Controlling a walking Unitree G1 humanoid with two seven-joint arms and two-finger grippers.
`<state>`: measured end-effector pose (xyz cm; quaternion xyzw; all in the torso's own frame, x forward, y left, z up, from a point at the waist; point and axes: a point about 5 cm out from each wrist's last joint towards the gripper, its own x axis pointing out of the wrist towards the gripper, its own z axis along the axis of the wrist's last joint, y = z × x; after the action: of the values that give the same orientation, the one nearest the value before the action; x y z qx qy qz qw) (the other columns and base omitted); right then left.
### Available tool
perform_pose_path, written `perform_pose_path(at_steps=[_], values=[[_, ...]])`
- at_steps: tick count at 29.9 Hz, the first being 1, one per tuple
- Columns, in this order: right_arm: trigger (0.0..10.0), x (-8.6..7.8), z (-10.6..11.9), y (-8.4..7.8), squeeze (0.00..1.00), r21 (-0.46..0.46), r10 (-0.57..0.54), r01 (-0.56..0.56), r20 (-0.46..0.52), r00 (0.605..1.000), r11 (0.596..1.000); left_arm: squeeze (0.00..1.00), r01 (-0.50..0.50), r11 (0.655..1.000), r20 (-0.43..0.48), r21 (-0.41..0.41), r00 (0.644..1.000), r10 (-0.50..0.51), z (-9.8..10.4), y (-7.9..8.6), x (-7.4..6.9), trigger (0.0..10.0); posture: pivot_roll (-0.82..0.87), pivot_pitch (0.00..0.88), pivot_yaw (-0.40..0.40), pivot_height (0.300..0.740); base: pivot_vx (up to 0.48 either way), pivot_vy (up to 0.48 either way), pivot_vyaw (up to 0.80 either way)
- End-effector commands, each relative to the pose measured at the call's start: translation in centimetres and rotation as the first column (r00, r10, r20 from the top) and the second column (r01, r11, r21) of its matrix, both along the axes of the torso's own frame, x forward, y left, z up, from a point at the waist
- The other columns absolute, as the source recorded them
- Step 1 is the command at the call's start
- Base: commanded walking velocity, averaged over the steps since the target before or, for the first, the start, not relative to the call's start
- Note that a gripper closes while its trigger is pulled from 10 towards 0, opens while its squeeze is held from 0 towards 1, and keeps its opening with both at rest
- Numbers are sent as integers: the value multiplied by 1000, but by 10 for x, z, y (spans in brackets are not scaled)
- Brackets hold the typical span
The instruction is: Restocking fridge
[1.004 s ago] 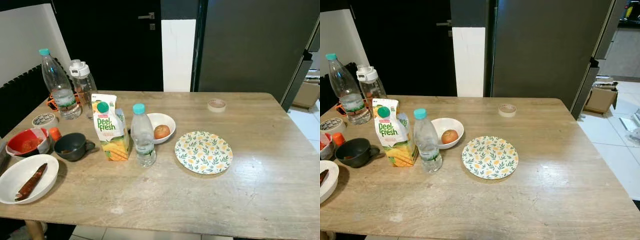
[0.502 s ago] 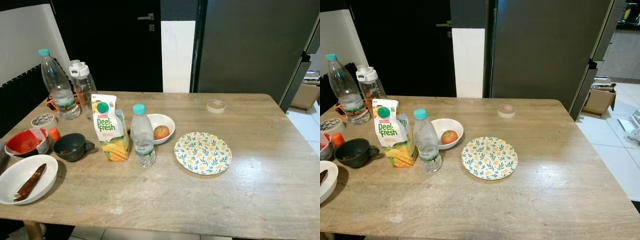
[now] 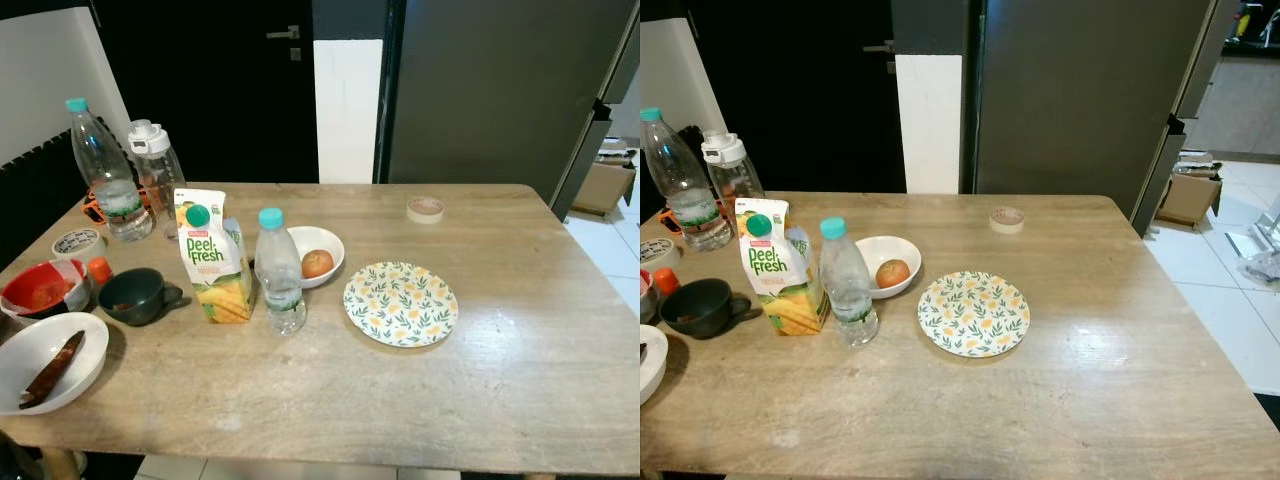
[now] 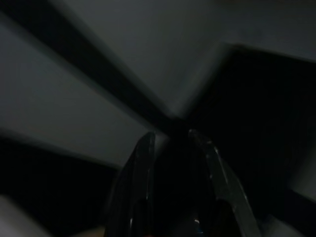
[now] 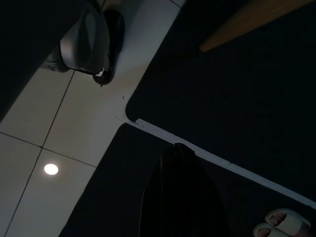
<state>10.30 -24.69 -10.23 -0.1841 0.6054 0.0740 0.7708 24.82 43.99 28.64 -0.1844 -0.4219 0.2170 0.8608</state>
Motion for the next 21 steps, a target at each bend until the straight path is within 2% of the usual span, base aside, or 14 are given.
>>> perform_pose_path(at_steps=[1, 2, 3, 4, 5, 6, 7, 9, 10, 14, 16, 17, 20, 21], values=[[10000, -1, -1, 3, 0, 11, -4, 4, -2, 1000, 1000, 0, 134, 988, 0, 73, 991, -134, 4, -21, 16, 10000, -75, 2, 30, 740, 0, 0, 0], [10000, -2, -1, 3, 0, 11, -3, 3, -2, 1000, 1000, 533, 266, 946, -17, 185, 963, -267, 12, -47, 28, 10000, -75, 2, 30, 740, 0, 0, 0], [10000, -2, -1, 3, 0, 11, -3, 3, -3, 1000, 1000, 831, 321, 919, -25, 228, 946, -324, 14, -59, 33, 10000, -75, 2, 30, 740, 0, 0, 0], [10000, -2, -1, 3, 0, 11, -3, 3, -3, 1000, 1000, 831, 321, 919, -25, 228, 946, -324, 14, -59, 33, 10000, -75, 2, 30, 740, 0, 0, 0], [10000, -2, -1, 3, 0, 11, -3, 3, -3, 1000, 1000, 1000, 366, 894, -38, 259, 928, -369, 16, -69, 37, 10000, -75, 0, 32, 740, 0, 0, 0], [10000, -2, -1, 3, 0, 11, -3, 3, -3, 1000, 1000, 1000, 421, 861, -44, 285, 903, -427, 18, -82, 42, 10000, -75, 0, 32, 740, 0, 0, 0], [10000, -2, -1, 3, 0, 11, -3, 3, -3, 1000, 1000, 1000, 421, 861, -44, 285, 903, -427, 18, -82, 42, 10000, -75, 0, 32, 740, 0, 0, 0], [10000, -2, -1, 3, 0, 12, -1, 2, -4, 1000, 1000, 1000, 502, 794, -71, 342, 857, -511, 21, -103, 48, 10000, -78, 0, 31, 740, 0, 0, 0], [10000, -2, -1, 3, 0, 12, -1, 2, -4, 1000, 1000, 1000, 502, 794, -71, 342, 857, -511, 21, -103, 48, 10000, -78, 0, 31, 740, 0, 0, 0], [10000, -2, -1, 3, 0, 11, -4, 4, -4, 1000, 1000, 1000, 657, 638, -195, 402, 742, -641, 16, -143, 58, 10000, -78, 0, 31, 740, 0, 0, 0], [10000, -3, -1, 3, 0, 11, -4, 4, -5, 1000, 1000, 1000, 678, 614, -221, 406, 724, -653, 14, -150, 59, 10000, -78, 0, 31, 740, 0, 0, 0], [10000, -4, -2, 3, 0, 11, -4, 4, -8, 1000, 1000, 1000, 733, 542, -291, 410, 669, -684, 7, -164, 61, 10000, -80, 4, 33, 740, 0, 0, 0], [10000, -4, -2, 4, 0, 12, -4, 4, -9, 1000, 1000, 1000, 753, 512, -320, 412, 646, -693, 4, -169, 61, 10000, -80, 4, 33, 740, 0, 0, 0], [10000, -5, -2, 4, 0, 12, -4, 4, -10, 1000, 1000, 1000, 792, 447, -375, 416, 597, -709, -4, -178, 60, 10000, -81, 5, 35, 740, 0, 0, 0]])
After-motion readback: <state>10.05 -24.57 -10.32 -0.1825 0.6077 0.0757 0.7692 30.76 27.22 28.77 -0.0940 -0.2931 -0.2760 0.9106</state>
